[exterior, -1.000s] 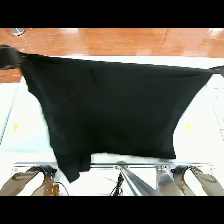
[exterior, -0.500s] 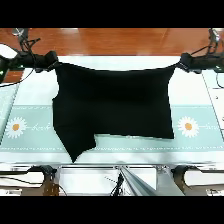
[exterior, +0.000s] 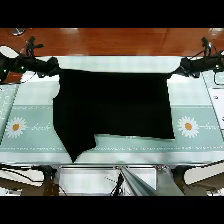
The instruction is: Fold the shirts.
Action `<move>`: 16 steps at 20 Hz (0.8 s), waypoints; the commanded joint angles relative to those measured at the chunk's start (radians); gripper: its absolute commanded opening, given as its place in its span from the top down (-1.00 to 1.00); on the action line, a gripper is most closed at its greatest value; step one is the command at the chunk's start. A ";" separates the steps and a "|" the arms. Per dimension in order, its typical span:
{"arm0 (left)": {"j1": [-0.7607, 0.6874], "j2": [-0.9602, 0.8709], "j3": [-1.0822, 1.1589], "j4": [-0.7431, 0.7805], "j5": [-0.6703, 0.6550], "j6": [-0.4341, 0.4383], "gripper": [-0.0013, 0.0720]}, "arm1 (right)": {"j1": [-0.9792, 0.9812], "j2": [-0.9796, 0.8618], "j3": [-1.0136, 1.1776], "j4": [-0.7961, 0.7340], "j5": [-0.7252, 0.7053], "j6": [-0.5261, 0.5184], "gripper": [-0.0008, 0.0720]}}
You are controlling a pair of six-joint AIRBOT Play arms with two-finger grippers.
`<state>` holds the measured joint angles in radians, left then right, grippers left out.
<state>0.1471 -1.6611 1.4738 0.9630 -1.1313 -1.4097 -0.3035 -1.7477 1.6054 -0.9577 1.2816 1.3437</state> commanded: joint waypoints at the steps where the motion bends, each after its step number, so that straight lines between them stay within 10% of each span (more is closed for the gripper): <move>1: 0.002 -0.011 -0.078 0.120 -0.117 0.010 0.90 | 0.000 -0.007 -0.077 -0.055 0.124 -0.036 0.89; 4: -0.006 -0.013 -0.166 0.119 -0.087 0.010 0.90 | 0.027 -0.007 -0.193 -0.053 0.041 -0.031 0.89; 5: 0.000 -0.013 -0.164 0.119 -0.113 0.009 0.67 | 0.031 -0.007 -0.200 -0.046 0.040 0.002 0.56; 6: 0.010 -0.013 -0.148 0.124 -0.156 0.000 -0.40 | 0.024 -0.001 -0.196 -0.044 0.059 0.026 -0.37; 7: 0.024 -0.012 -0.122 0.137 -0.212 -0.002 -0.96 | 0.016 0.013 -0.185 -0.047 0.105 0.013 -0.73; 11: 0.133 0.068 -0.102 0.213 -0.409 -0.008 -0.96 | -0.070 0.181 -0.188 -0.196 0.217 -0.005 -0.72; 16: 0.331 0.365 -0.551 0.212 -0.267 0.051 -0.95 | -0.236 0.594 -0.672 -0.152 -0.074 0.003 -0.72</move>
<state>0.3798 -1.4311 1.1332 1.1633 -1.4513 -1.3933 -0.4606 -1.3582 1.1774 -1.1446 1.3571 1.3468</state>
